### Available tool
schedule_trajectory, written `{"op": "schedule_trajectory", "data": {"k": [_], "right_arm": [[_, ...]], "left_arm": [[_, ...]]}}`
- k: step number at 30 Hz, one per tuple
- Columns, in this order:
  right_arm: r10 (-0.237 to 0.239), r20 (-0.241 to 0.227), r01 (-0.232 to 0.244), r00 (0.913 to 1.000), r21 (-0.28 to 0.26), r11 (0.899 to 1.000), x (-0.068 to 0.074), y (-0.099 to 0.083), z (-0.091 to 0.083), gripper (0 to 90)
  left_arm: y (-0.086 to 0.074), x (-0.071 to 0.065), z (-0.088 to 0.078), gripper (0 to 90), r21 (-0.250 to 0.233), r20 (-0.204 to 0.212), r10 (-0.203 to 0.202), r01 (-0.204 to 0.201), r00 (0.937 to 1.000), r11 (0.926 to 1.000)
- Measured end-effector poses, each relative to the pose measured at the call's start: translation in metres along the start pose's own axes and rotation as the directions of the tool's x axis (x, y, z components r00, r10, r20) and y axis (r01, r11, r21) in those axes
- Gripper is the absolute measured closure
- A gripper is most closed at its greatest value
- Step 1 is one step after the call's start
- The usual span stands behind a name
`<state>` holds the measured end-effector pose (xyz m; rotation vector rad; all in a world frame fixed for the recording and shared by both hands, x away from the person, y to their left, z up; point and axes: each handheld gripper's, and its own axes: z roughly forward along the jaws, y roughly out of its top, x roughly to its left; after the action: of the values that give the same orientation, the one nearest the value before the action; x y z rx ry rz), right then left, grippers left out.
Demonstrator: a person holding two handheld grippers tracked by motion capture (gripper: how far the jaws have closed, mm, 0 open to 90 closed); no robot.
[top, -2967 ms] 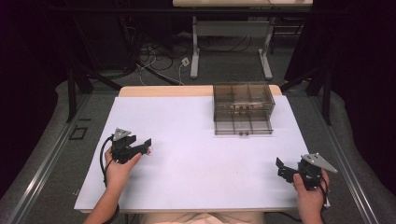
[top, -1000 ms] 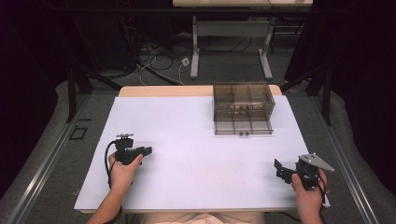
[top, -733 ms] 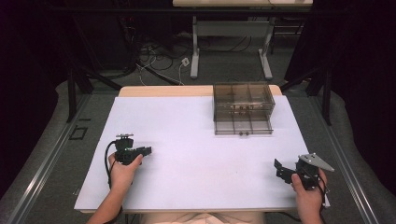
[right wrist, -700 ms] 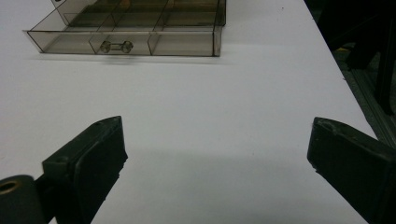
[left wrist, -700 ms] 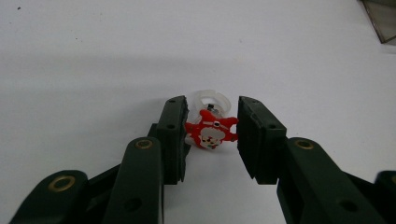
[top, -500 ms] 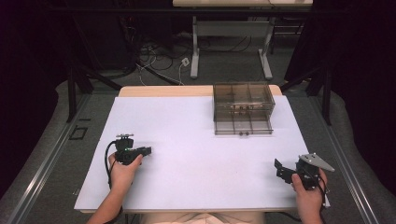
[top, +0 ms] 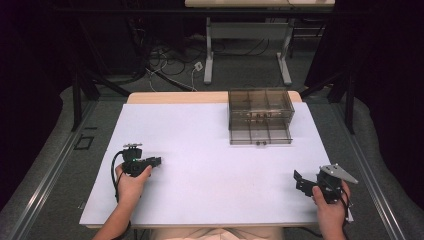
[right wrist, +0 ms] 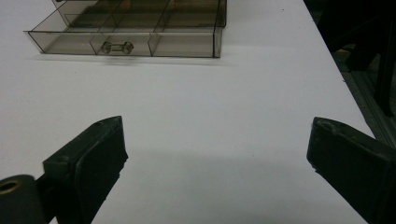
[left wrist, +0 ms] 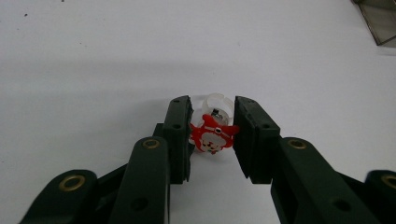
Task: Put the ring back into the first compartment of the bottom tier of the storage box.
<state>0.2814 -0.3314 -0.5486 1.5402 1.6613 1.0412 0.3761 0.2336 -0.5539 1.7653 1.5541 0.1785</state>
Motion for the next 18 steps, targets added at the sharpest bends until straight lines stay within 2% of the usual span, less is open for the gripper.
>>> {"op": "schedule_trajectory", "data": {"k": [6, 18], "right_arm": [[0.000, -0.001, 0.000, 1.0000, 0.001, 1.000, 0.0001, 0.0000, 0.0001, 4.3], [0.002, 0.004, -0.002, 1.0000, -0.003, 1.000, -0.0001, -0.0001, 0.0006, 4.3]], "left_arm": [[0.0005, 0.0002, -0.0025, 67.4, -0.001, 0.002, -0.001, 0.001, 1.0000, 1.0000], [0.0004, -0.0026, -0.0090, 67.7, -0.050, 0.000, 0.012, -0.012, 0.9999, 0.9987]]}}
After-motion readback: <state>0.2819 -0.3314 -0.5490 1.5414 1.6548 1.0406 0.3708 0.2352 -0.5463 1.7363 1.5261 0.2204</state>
